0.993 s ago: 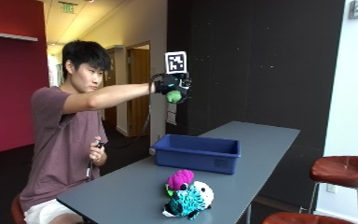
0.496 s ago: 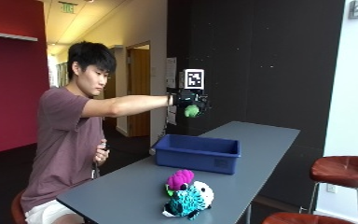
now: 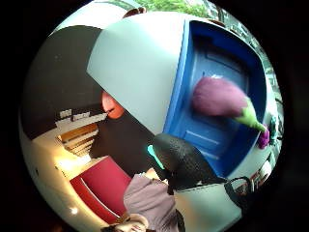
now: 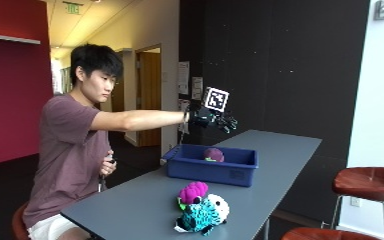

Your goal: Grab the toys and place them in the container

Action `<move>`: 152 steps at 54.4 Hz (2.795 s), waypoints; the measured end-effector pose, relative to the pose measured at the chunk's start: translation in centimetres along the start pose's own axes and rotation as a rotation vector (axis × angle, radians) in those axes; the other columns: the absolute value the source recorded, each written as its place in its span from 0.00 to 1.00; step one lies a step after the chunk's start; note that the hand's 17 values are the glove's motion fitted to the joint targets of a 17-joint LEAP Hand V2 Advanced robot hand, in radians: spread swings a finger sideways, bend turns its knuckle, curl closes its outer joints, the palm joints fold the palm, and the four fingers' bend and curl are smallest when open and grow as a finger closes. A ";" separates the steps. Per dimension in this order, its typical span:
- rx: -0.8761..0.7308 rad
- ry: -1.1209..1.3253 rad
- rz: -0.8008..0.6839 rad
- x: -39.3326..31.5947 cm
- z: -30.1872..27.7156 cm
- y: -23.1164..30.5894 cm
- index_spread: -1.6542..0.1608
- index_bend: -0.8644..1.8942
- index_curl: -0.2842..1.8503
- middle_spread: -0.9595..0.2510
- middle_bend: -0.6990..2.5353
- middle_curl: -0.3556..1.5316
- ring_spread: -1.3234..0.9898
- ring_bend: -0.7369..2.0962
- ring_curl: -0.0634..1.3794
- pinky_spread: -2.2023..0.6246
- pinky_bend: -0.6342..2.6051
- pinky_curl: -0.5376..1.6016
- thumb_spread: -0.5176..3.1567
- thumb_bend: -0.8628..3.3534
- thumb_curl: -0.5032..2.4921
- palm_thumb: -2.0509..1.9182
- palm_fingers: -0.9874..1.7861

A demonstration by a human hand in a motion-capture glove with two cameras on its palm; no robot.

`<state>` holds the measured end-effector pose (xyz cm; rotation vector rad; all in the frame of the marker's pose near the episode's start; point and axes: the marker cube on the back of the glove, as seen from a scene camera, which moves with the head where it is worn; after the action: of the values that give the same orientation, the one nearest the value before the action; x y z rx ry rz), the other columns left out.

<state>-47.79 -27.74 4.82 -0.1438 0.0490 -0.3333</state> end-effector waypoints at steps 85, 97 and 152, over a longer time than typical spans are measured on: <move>0.088 -0.128 0.361 26.9 21.3 5.2 0.80 0.35 0.18 0.76 0.32 0.37 0.52 0.53 0.33 0.76 0.50 0.42 0.47 0.20 0.26 0.52 0.42; 0.239 -0.091 0.403 27.1 21.1 4.4 0.79 0.41 0.22 0.66 0.41 0.44 0.44 0.64 0.39 0.68 0.48 0.41 0.50 0.23 0.28 0.58 0.67; 0.433 -0.124 -0.006 14.3 -12.2 12.8 0.78 0.62 0.47 0.63 0.56 0.65 0.43 0.75 0.50 0.64 0.54 0.50 0.33 0.21 0.44 0.67 0.74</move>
<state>-30.99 -22.09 -9.53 0.2649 -0.1465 -0.3335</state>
